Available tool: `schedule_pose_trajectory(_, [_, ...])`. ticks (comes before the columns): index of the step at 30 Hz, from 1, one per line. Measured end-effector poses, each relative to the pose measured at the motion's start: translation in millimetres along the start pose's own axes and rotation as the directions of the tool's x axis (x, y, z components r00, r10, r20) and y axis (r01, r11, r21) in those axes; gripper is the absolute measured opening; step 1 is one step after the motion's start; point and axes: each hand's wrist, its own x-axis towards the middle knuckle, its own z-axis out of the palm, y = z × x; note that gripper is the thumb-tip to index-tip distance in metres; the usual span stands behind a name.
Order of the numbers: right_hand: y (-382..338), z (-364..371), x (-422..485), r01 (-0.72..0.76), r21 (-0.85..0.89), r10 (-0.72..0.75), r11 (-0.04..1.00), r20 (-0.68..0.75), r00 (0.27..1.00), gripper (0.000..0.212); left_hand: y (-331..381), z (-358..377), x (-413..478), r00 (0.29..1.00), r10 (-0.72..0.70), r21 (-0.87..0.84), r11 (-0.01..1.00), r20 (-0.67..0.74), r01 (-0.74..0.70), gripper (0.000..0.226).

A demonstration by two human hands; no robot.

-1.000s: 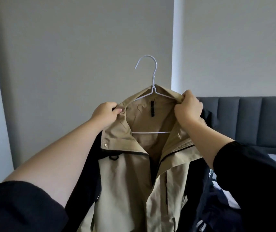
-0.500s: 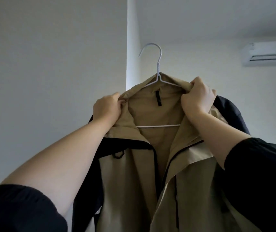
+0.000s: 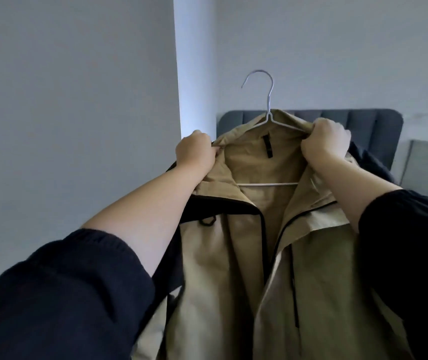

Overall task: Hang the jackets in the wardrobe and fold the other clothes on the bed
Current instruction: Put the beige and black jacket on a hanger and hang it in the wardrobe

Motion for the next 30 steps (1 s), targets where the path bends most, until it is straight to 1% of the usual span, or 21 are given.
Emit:
schedule_pose_trajectory(2, [25,46,-28,0.026,-0.090,-0.017,0.996,0.095,0.995,0.016,-7,46,-25,0.998,-0.019,0.081,0.997,0.061,0.014,0.030])
schedule_pose_trajectory(4, [47,87,-53,0.089,-0.193,-0.056,0.977,0.168,0.984,0.019,-15,83,-44,0.988,-0.009,0.167,0.986,0.156,-0.018,0.023])
schedule_pose_trajectory(6, [66,124,-74,0.153,-0.315,-0.070,0.937,0.260,0.963,0.021,-23,115,-59,0.963,-0.025,0.188,0.982,0.269,-0.028,0.015])
schedule_pose_trajectory(8, [77,155,-90,0.190,-0.385,-0.039,0.903,0.368,0.929,0.023,-29,145,-75,0.933,-0.062,0.167,0.986,0.353,0.003,0.012])
schedule_pose_trajectory(10, [81,181,-101,0.122,-0.362,0.035,0.924,0.399,0.916,0.019,-37,174,-88,0.908,-0.149,0.082,0.989,0.393,0.126,0.012])
schedule_pose_trajectory(12, [79,203,-109,-0.014,-0.262,0.116,0.965,0.377,0.919,0.018,-48,200,-100,0.872,-0.238,-0.048,0.957,0.427,0.285,0.012])
schedule_pose_trajectory(13, [76,214,-114,-0.086,-0.189,0.152,0.978,0.370,0.917,0.021,-55,212,-105,0.842,-0.262,-0.131,0.924,0.471,0.360,0.011])
schedule_pose_trajectory(14, [72,224,-121,-0.144,-0.111,0.176,0.983,0.380,0.908,0.031,-62,223,-112,0.802,-0.266,-0.228,0.869,0.535,0.440,0.016])
schedule_pose_trajectory(16, [62,245,-146,-0.173,-0.012,0.161,0.985,0.438,0.884,0.056,-72,243,-134,0.670,-0.227,-0.351,0.710,0.706,0.610,0.052])
schedule_pose_trajectory(17, [58,255,-163,-0.134,0.001,0.118,0.991,0.460,0.880,0.064,-77,251,-151,0.613,-0.212,-0.360,0.649,0.761,0.671,0.067])
schedule_pose_trajectory(19, [51,274,-202,0.008,0.030,-0.022,1.000,0.508,0.861,0.063,-84,269,-188,0.544,-0.230,-0.323,0.600,0.807,0.732,0.077])
schedule_pose_trajectory(20, [49,284,-223,0.098,0.065,-0.117,0.993,0.551,0.826,0.058,-87,278,-208,0.510,-0.247,-0.292,0.586,0.824,0.755,0.076])
schedule_pose_trajectory(21, [47,294,-242,0.189,0.105,-0.214,0.976,0.605,0.767,0.053,-89,287,-228,0.471,-0.276,-0.240,0.589,0.838,0.772,0.073])
schedule_pose_trajectory(22, [45,304,-259,0.273,0.142,-0.295,0.952,0.671,0.680,0.049,-91,293,-245,0.431,-0.313,-0.177,0.598,0.847,0.782,0.069])
schedule_pose_trajectory(23, [44,313,-274,0.356,0.164,-0.353,0.920,0.740,0.572,0.046,-92,298,-261,0.395,-0.344,-0.131,0.591,0.852,0.796,0.064])
schedule_pose_trajectory(25, [46,329,-299,0.548,0.173,-0.404,0.819,0.851,0.335,0.046,-92,309,-290,0.331,-0.338,-0.128,0.504,0.881,0.854,0.053])
schedule_pose_trajectory(26, [48,334,-309,0.643,0.165,-0.396,0.748,0.888,0.232,0.046,-91,312,-305,0.303,-0.314,-0.133,0.465,0.900,0.875,0.048])
schedule_pose_trajectory(27, [52,337,-316,0.723,0.154,-0.379,0.673,0.912,0.159,0.044,-92,315,-318,0.287,-0.287,-0.134,0.454,0.914,0.881,0.044])
schedule_pose_trajectory(28, [57,338,-322,0.782,0.137,-0.365,0.609,0.923,0.123,0.040,-92,316,-331,0.293,-0.256,-0.144,0.475,0.921,0.868,0.042])
schedule_pose_trajectory(29, [62,338,-326,0.820,0.112,-0.357,0.562,0.926,0.119,0.036,-92,318,-342,0.321,-0.220,-0.168,0.518,0.921,0.838,0.042])
schedule_pose_trajectory(30, [68,337,-328,0.836,0.075,-0.350,0.544,0.926,0.144,0.033,-93,319,-352,0.364,-0.177,-0.204,0.574,0.914,0.793,0.044])
